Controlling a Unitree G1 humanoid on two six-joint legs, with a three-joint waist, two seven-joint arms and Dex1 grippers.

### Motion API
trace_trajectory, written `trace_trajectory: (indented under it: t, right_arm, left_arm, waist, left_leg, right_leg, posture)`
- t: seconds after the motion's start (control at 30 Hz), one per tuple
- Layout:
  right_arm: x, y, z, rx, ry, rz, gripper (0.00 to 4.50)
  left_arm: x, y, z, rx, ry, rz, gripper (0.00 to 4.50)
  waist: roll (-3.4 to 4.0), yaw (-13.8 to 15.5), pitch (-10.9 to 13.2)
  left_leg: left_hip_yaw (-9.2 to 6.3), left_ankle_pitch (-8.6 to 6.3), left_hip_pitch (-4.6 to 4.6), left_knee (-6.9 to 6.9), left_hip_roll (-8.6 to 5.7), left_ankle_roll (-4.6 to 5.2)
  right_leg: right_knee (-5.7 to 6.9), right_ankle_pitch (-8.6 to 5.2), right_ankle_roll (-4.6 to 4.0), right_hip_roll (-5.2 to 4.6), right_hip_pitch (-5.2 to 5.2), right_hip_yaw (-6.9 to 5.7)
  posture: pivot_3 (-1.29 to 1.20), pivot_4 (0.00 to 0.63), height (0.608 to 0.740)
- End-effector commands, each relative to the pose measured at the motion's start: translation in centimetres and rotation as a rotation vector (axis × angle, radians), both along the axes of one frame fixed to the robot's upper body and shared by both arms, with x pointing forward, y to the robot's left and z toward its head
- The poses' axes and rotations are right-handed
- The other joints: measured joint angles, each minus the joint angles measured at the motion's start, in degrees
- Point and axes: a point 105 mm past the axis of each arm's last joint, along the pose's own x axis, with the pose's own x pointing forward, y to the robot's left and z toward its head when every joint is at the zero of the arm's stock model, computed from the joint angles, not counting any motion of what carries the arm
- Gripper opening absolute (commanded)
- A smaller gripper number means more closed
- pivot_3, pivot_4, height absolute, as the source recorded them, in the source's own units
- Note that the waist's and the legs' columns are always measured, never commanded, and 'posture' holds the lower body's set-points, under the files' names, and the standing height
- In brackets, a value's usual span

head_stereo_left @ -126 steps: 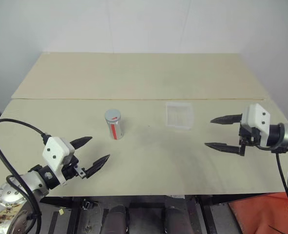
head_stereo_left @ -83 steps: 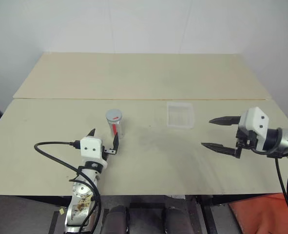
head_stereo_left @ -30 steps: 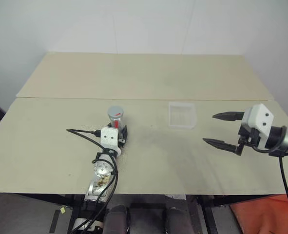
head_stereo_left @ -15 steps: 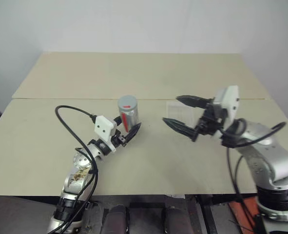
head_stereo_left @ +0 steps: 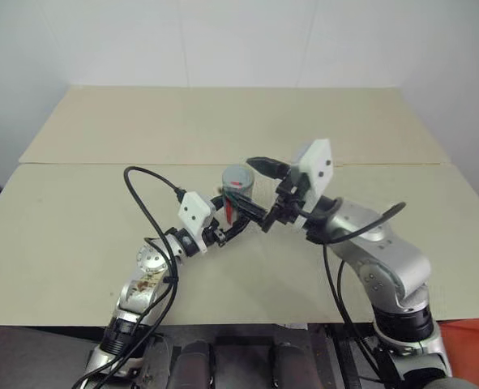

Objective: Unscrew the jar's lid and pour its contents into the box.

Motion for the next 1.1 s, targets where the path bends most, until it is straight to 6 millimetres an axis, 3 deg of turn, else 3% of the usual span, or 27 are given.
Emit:
trace_trajectory:
  t: [0.03,0.6,0.7,0.8,0.83,1.1]
  right_arm:
    - [0.4,0.1,1.3,0.031,-0.061,-0.043,4.50]
    - [1.4,0.0,0.3,-0.012,-0.035,-0.073,4.50]
    - [1.5,0.1,0.1,-0.016,-0.027,-0.070,3.92]
    - [1.5,0.2,-0.1,-0.021,-0.027,-0.070,2.92]
    - [1.5,0.2,-0.1,-0.023,-0.027,-0.072,2.78]
    - [1.4,0.3,-0.4,-0.035,-0.025,-0.053,2.78]
  left_arm:
    - [-0.1,-0.4,1.3,-0.001,-0.069,-0.019,2.77]
    - [-0.1,-1.2,1.2,-0.004,-0.094,0.004,2.77]
    - [0.0,-1.0,1.3,-0.014,-0.094,0.009,2.77]
    - [0.1,-0.9,1.2,-0.009,-0.094,0.011,2.77]
    - [0.1,-0.8,1.2,-0.007,-0.091,0.009,2.77]
    - [-0.3,-1.0,1.0,0.002,-0.090,-0.030,2.77]
  waist:
    - [0.00,-0.02,0.00]
    - [0.00,-0.22,0.00]
    - [0.00,-0.27,0.00]
    - [0.00,-0.31,0.00]
    - [0.00,-0.32,0.00]
    - [0.00,-0.35,0.00]
  left_leg:
    - [0.00,0.00,-0.01,0.01,0.00,0.00]
    - [0.01,0.03,-0.24,0.00,0.00,-0.03]
    - [0.01,0.03,-0.24,0.00,0.00,-0.03]
    - [0.01,0.03,-0.24,0.00,0.00,-0.03]
    - [0.01,0.03,-0.24,0.00,0.00,-0.03]
    - [0.01,0.03,-0.24,0.00,0.00,-0.03]
  right_leg:
    - [0.01,0.00,0.00,0.00,-0.01,0.00]
    - [0.05,0.01,-0.01,0.00,-0.27,0.01]
    - [0.06,0.01,-0.01,0.00,-0.27,0.01]
    - [0.05,0.01,-0.01,0.00,-0.27,0.01]
    - [0.05,0.01,0.00,0.01,-0.27,0.01]
    - [0.05,0.01,-0.01,0.01,-0.28,0.01]
  posture:
    - [0.00,0.150,0.740]
    - [0.00,0.150,0.740]
    - [0.00,0.150,0.740]
    - [0.00,0.150,0.740]
    - [0.00,0.150,0.740]
    - [0.00,0.150,0.740]
